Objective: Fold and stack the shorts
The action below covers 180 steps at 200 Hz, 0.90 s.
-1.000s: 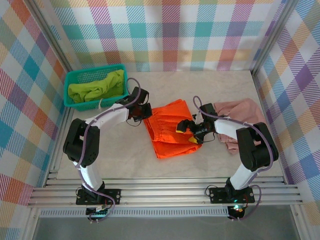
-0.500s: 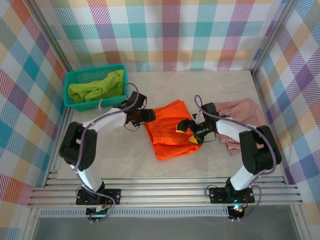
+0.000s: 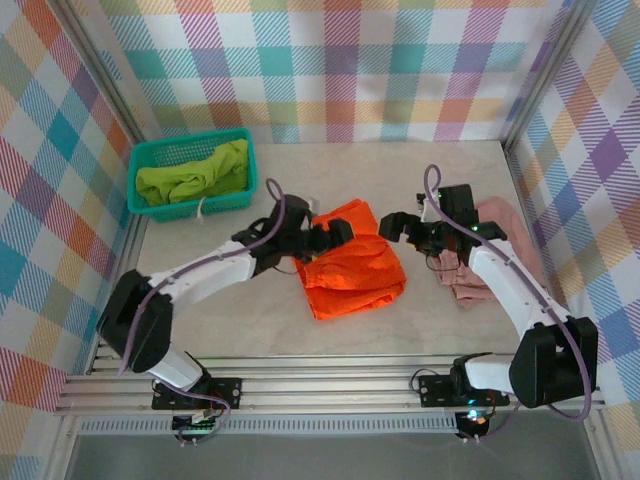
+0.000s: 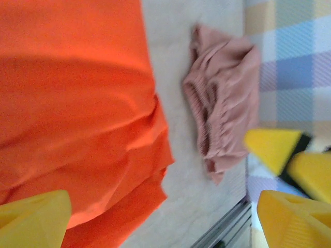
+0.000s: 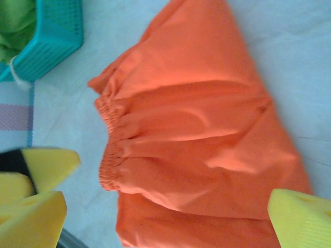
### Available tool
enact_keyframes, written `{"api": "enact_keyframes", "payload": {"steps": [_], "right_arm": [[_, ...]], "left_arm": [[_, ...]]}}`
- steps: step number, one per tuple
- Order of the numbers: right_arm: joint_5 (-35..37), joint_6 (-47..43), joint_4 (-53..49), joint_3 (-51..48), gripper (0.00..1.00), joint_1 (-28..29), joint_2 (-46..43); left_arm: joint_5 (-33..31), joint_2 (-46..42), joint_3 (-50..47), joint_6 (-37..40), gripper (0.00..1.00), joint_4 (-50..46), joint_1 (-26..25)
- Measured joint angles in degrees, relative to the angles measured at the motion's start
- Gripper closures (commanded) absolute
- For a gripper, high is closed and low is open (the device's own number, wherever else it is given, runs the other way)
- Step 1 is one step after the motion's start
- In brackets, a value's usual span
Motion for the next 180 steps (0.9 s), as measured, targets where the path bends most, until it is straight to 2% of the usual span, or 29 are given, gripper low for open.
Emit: {"api": "enact_keyframes", "payload": {"steps": [37, 70, 128, 180], "right_arm": [[0.13, -1.22, -1.2, 0.07, 0.01, -3.04, 1.51], [-0.85, -3.39, -2.86, 1.2, 0.01, -3.06, 6.8], [-7.37, -10.19, -3.15, 7.23, 0.02, -3.06, 19.1], [-9.25, -14.27, -2.29, 9.86, 0.07, -2.08, 27.98]], "left_arm": [[-0.72, 6.23, -7.02, -3.21, 0.07, 5.05, -2.12], [-2.29, 5.46, -12.22, -3.28, 0.07, 9.94, -2.32], [-3.1, 4.46, -13.2, 2.51, 0.07, 8.55, -2.12], [-1.36, 2.78, -15.41, 6.69, 0.07, 8.35, 0.44]]}}
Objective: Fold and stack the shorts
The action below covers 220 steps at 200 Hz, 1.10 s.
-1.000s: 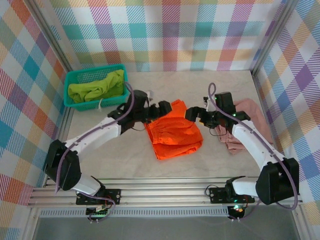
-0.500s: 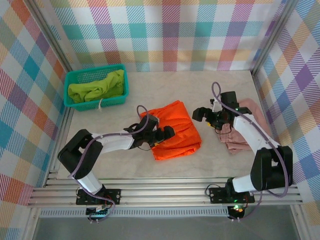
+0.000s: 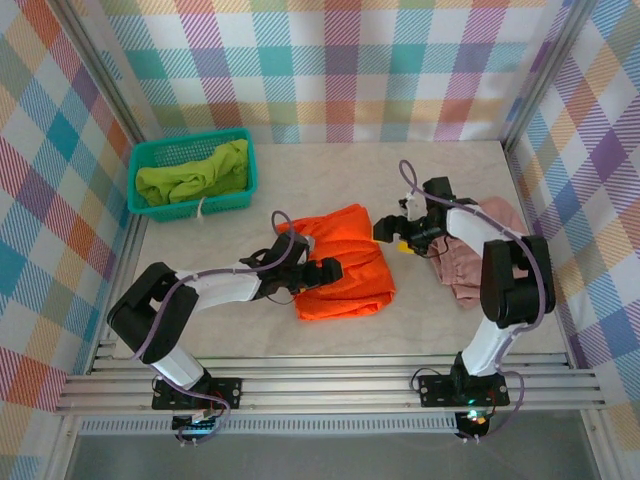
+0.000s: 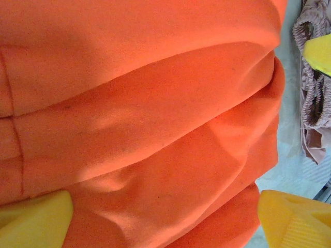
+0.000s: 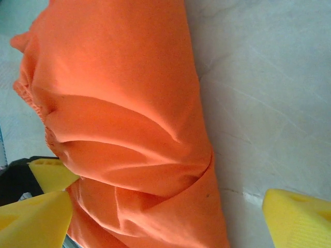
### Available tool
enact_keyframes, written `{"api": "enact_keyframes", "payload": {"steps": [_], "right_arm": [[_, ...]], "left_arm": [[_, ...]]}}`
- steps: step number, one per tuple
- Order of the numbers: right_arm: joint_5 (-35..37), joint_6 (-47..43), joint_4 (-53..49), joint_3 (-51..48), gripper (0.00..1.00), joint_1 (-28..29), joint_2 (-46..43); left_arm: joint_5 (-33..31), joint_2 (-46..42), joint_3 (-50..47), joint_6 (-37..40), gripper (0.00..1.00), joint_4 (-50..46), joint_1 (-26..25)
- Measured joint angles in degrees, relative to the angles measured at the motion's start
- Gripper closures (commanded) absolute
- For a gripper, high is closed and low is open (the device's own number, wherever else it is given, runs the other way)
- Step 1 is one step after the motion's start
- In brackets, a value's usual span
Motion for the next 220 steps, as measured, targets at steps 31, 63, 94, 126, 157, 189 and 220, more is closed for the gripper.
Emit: {"api": "enact_keyframes", "payload": {"steps": [31, 63, 94, 126, 157, 189, 220], "right_arm": [[-0.68, -1.05, 0.42, 0.79, 0.1, 2.21, 3.08], [-1.11, -0.98, 1.22, 1.22, 0.15, 3.93, 6.54], [-1.01, -0.81, 1.66, 2.08, 0.22, 5.05, 8.79], [-1.64, -0.13, 2.84, 2.27, 0.27, 5.7, 8.81], [-2.6, 0.9, 4.33, 2.27, 0.33, 7.06, 8.92], [-3.08, 1.77, 5.22, 2.32, 0.43, 7.96, 10.01], [-2.97, 1.9, 5.7, 2.32, 0.65, 8.31, 10.54]], "left_arm": [[0.87, 0.0, -0.22, 1.01, 0.08, 0.15, 0.33], [1.14, 0.0, -0.24, 1.05, 0.07, 0.22, 0.46], [1.14, 0.0, -0.26, 1.2, 0.08, 0.2, 0.46], [1.14, 0.0, -0.26, 1.2, 0.08, 0.2, 0.46], [1.25, 0.0, -0.28, 1.18, 0.08, 0.24, 0.55], [1.27, 0.0, -0.31, 1.18, 0.08, 0.28, 0.57], [1.07, -0.57, -1.01, 1.07, 0.08, 1.09, 0.57]]}}
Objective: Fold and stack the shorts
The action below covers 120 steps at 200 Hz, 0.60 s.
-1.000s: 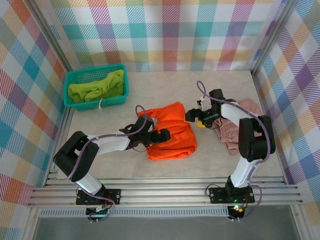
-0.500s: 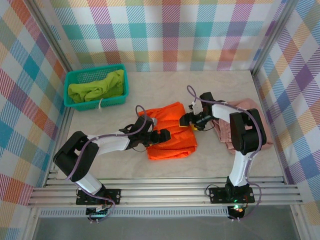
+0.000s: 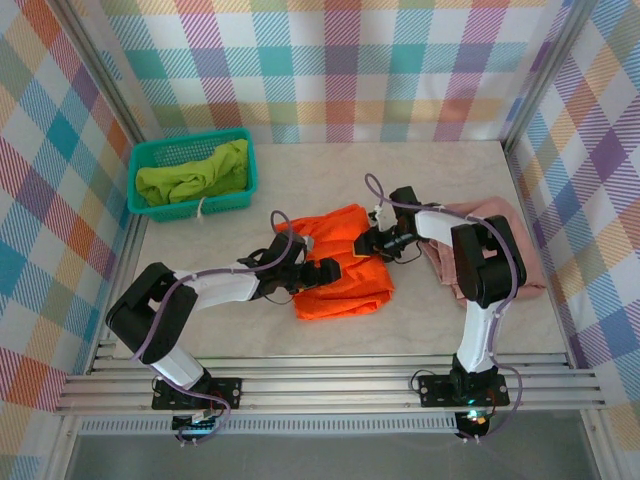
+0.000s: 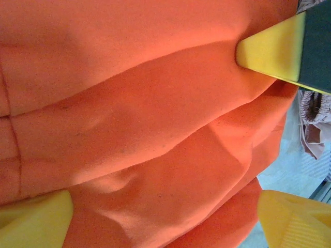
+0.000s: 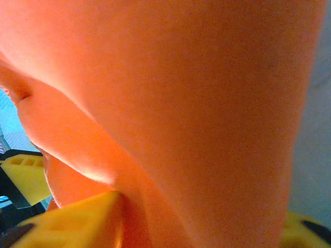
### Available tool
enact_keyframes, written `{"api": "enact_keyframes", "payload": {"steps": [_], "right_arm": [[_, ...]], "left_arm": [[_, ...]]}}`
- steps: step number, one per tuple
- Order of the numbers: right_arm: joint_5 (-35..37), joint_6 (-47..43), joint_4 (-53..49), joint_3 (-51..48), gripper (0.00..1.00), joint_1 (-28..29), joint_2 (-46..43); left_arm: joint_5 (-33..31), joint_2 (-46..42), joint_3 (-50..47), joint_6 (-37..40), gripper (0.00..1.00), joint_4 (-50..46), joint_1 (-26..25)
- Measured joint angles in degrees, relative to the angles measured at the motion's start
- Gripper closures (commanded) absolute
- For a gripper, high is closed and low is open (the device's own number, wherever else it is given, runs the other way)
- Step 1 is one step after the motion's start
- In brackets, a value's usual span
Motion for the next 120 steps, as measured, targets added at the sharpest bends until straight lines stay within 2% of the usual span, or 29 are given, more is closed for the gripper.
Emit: {"api": "enact_keyframes", "payload": {"steps": [22, 34, 60, 69, 75, 120], "right_arm": [[0.68, -0.55, 0.22, 0.0, 0.91, 0.66, 0.0], [1.42, -0.68, 0.02, 0.0, 1.0, 1.22, -0.02], [5.27, -1.79, -0.94, 0.0, 1.0, 2.32, -0.94], [7.45, -2.49, -2.01, 0.09, 1.0, 2.56, -1.97], [8.87, -2.91, -2.95, 0.26, 1.0, 2.69, -2.73], [21.97, -6.43, -15.23, 7.93, 1.0, 3.1, -11.02]], "left_arm": [[-1.22, -1.84, -1.53, -0.52, 0.07, 0.28, 0.11], [-2.05, -3.61, -2.62, -1.01, 0.07, 0.04, 0.15], [-5.22, -10.1, -4.63, -2.64, 0.05, -3.37, 0.9], [-6.49, -13.14, -4.92, -2.97, 0.0, -4.98, 1.42], [-7.26, -15.1, -4.96, -3.32, 0.0, -5.99, 1.79], [-13.09, -27.19, -4.83, -2.86, 0.0, -11.74, 3.65]]}}
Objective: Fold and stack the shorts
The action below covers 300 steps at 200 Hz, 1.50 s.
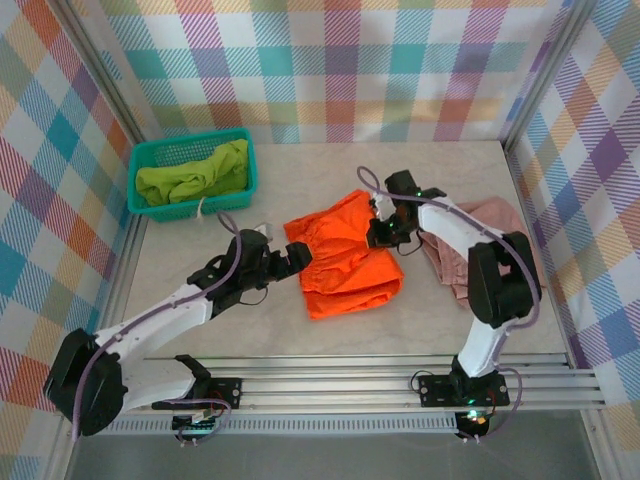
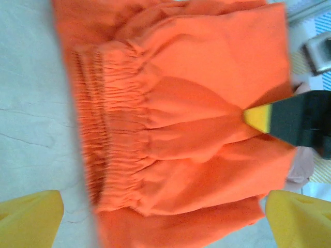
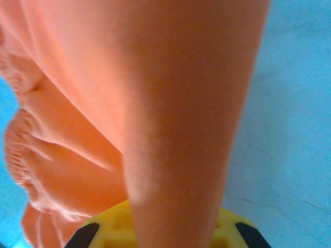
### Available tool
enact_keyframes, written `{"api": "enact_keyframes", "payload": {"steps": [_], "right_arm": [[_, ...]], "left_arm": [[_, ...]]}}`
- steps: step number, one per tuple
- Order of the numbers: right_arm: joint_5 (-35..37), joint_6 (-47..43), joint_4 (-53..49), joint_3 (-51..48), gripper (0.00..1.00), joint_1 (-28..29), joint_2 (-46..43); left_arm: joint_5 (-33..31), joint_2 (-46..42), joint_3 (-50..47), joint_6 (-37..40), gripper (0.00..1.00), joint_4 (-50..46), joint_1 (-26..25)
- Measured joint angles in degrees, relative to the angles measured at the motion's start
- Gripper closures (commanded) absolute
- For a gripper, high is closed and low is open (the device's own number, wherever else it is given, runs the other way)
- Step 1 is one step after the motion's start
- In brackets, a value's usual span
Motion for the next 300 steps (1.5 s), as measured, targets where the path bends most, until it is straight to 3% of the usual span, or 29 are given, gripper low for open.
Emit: {"api": "enact_keyframes", "payload": {"steps": [76, 140, 223, 300], "right_arm": [[19.08, -5.05, -22.05, 17.33, 1.0, -0.15, -4.33], [28.94, -7.06, -33.24, 26.75, 1.0, -1.66, -2.69], [34.07, -7.21, -42.12, 35.6, 1.0, -4.55, -0.46], [37.09, -8.79, -44.87, 39.04, 1.0, -11.15, -0.46]], "left_arm": [[-1.07, -0.87, -0.57, 0.81, 0.0, -2.75, 1.01], [-0.59, 0.76, -0.9, 0.81, 0.0, -2.34, 1.31], [0.04, 0.96, -1.16, 0.81, 0.0, -1.4, 1.75], [0.2, 1.6, -1.16, 0.81, 0.0, -1.4, 2.03]]}}
